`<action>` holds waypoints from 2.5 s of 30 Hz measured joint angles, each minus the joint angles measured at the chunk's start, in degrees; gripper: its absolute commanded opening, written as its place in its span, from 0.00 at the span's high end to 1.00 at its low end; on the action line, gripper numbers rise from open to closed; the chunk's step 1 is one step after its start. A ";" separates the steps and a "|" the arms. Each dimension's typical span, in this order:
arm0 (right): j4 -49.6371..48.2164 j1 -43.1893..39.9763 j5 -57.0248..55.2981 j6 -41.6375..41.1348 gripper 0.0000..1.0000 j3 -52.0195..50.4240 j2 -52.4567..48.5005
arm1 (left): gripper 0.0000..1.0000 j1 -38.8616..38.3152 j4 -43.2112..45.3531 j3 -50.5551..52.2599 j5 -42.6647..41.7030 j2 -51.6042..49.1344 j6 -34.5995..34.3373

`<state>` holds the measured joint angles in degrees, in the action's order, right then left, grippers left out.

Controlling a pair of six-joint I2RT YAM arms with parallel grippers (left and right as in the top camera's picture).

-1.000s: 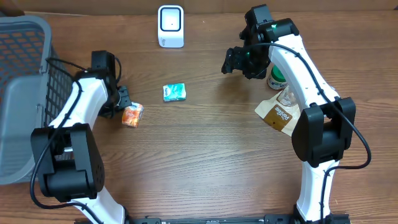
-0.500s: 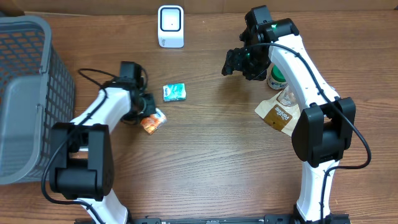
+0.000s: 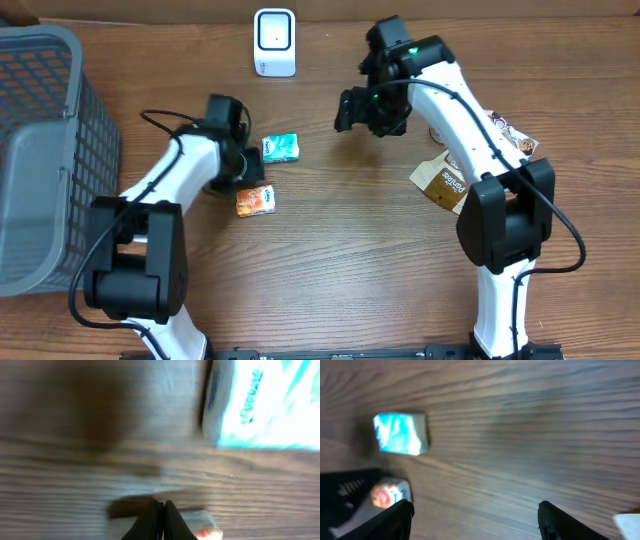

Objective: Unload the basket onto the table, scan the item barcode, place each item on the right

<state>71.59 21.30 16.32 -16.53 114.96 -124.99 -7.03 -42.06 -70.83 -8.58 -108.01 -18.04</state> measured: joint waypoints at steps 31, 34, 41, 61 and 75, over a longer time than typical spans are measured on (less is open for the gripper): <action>-36.17 18.82 5.73 -5.62 0.51 -20.52 -0.02 | 0.00 10.67 -7.26 -17.99 2.82 0.76 6.82; -36.87 18.97 6.21 -1.29 0.53 -20.59 -0.02 | 0.00 10.67 -7.26 -17.99 2.82 0.76 6.67; -36.61 21.66 7.26 7.67 0.58 -20.59 -2.54 | 0.00 10.67 -8.52 -17.99 3.08 0.76 7.54; -30.73 20.37 8.41 10.69 0.45 -17.90 -3.13 | 0.01 12.92 -6.80 -17.99 4.98 0.76 19.76; -30.51 17.94 2.89 17.25 0.42 -15.41 -3.19 | 0.00 12.92 -6.86 -17.99 4.48 0.76 23.19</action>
<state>41.08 39.24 19.20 0.71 99.55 -128.18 5.89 -48.93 -88.82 -4.10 -107.24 5.15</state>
